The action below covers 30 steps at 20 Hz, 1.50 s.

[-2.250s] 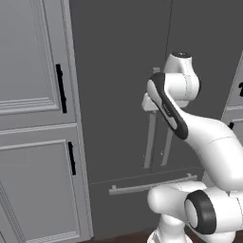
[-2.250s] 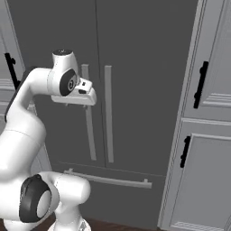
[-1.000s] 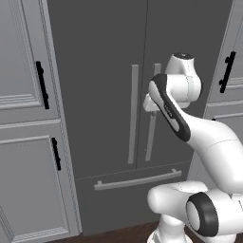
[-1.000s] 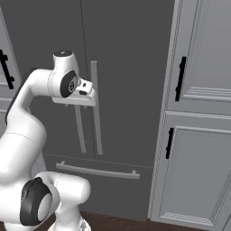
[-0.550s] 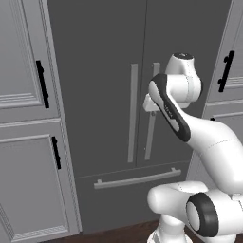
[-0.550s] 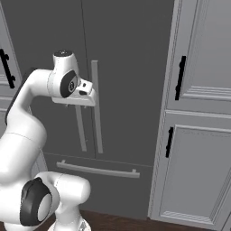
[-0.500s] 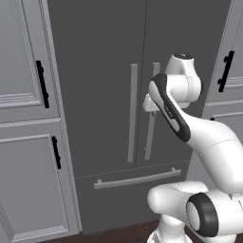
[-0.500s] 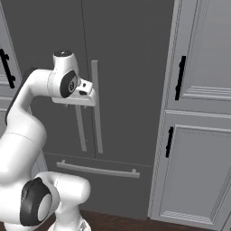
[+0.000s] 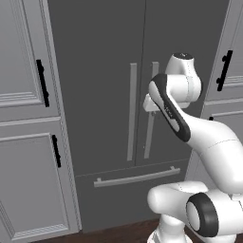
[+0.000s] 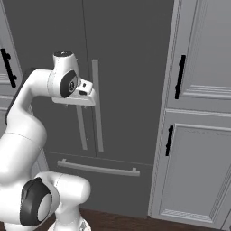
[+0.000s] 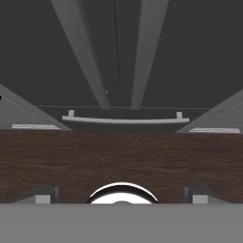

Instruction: Take the strawberry from the fridge and place it on top of the pancake, located on the dining counter.

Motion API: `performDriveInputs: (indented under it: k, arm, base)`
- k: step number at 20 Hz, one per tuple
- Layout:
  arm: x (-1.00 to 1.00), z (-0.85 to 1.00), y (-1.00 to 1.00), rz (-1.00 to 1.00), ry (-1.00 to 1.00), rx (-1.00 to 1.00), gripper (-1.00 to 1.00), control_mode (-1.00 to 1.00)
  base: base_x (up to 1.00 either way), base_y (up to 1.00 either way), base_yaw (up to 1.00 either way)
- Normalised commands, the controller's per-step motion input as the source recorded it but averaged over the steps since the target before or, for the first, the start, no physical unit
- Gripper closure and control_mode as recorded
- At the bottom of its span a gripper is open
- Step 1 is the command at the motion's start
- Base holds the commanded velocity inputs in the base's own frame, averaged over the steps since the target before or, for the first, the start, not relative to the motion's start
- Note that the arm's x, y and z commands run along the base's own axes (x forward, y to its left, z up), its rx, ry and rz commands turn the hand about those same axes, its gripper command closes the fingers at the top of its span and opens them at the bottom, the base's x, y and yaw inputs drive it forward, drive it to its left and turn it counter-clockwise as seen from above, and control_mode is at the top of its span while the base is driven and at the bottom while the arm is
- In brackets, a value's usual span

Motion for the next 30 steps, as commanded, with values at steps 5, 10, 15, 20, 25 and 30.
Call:
performDriveInputs:
  k: [5,10,15,20,25,30]
  arm:
    - [0.0,0.0,0.0,0.0,0.0,0.0,-1.0,1.0]
    - [0.0,0.0,0.0,0.0,0.0,0.0,-1.0,1.0]
    - [0.05,-0.01,-0.01,0.0,-0.02,0.01,-1.0,-1.0]
    - [0.59,0.0,-0.04,0.0,-0.31,0.09,-1.0,-1.0]
    - [0.7,0.0,-0.01,-0.02,-0.29,0.04,-1.0,-1.0]
    - [0.38,0.0,0.0,-0.1,-0.27,0.0,-1.0,-1.0]
  base:
    - [-0.28,-0.02,0.0]
    - [-0.32,-0.07,0.0]
    - [-0.08,-0.02,0.0]
    - [0.0,0.0,0.0]
    - [0.0,0.0,0.0]
    - [0.0,0.0,0.0]
